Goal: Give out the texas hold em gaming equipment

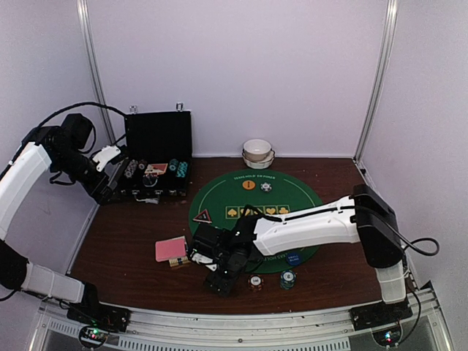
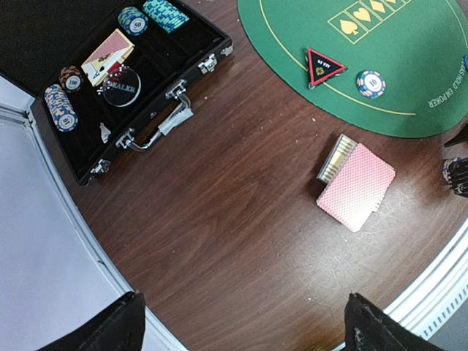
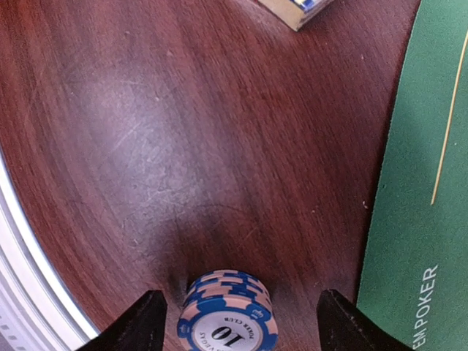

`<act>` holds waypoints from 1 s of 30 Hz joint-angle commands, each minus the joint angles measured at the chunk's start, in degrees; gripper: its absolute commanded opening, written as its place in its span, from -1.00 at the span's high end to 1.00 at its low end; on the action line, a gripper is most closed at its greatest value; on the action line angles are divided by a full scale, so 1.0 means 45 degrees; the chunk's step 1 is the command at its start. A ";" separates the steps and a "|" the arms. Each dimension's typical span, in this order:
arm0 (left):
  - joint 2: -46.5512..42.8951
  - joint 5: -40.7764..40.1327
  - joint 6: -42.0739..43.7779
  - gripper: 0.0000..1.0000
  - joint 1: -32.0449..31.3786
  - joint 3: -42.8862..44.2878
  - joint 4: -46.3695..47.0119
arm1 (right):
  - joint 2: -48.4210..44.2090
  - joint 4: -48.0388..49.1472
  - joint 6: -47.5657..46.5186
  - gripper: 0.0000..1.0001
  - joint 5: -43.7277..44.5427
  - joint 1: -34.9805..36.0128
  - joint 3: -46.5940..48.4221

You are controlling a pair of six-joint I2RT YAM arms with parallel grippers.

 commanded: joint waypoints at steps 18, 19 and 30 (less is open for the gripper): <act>-0.0190 0.0178 -0.0018 -0.95 0.0105 0.0273 -0.0044 | -0.0145 0.0232 0.0006 0.33 0.0216 -0.0027 -0.0270; -0.0197 0.0171 -0.0018 -0.95 0.0106 0.0282 -0.0044 | -0.0164 0.0198 0.0015 0.40 0.0206 -0.0029 -0.0240; -0.0218 0.0175 -0.0006 -0.95 0.0095 0.0312 -0.0102 | -0.1214 -0.0325 0.0071 0.56 0.0182 -0.0047 -0.0075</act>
